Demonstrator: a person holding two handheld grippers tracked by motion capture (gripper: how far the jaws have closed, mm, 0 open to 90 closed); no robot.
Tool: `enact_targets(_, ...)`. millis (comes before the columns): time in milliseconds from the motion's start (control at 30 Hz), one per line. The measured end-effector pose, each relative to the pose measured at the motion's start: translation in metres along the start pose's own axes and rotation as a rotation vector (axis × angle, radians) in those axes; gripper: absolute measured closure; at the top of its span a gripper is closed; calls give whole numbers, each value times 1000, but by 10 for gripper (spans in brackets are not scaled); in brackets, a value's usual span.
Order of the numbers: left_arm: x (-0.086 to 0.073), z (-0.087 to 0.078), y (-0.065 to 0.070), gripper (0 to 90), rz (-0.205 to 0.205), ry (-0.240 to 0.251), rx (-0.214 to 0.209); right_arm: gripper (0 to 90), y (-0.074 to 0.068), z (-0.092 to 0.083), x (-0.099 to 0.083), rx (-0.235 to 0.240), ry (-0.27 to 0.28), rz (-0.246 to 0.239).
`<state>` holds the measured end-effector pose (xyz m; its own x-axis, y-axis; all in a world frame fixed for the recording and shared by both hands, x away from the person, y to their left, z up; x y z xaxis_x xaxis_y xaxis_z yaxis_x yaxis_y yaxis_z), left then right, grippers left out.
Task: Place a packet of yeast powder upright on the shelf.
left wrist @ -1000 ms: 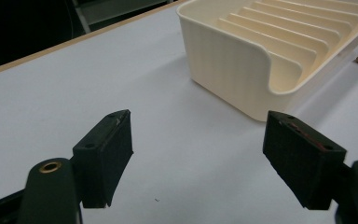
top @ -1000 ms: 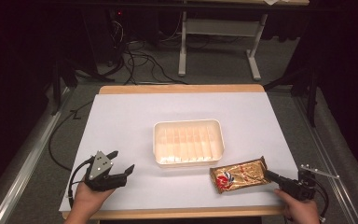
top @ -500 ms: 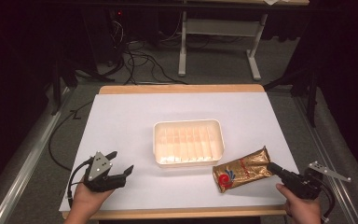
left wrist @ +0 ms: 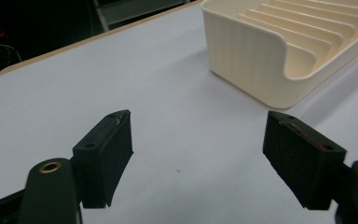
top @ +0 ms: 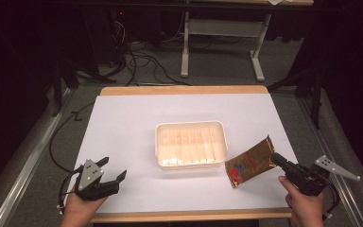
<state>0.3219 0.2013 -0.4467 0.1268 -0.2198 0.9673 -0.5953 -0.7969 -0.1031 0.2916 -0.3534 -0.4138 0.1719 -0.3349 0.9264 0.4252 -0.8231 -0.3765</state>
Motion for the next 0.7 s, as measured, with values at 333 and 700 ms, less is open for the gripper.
enact_targets(333,-3,-16,-6,244,-7,15,50,900,-6,11,13,32,64,-2)
enact_targets(700,-2,-15,-4,243,2,26,52,900,-16,16,25,17,107,-98)
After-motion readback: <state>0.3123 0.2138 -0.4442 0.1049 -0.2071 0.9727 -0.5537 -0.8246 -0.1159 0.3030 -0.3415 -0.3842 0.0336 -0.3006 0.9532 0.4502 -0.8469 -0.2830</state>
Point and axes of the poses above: each handheld gripper's, and its own axes: z roughly forward along the jaws, x roughly out of its top, y roughly to its right, the point moved 4 cm from there along z, roughly forward along the jaws, and after that the axes turned 14 degrees about y, right-handed, at the moved point
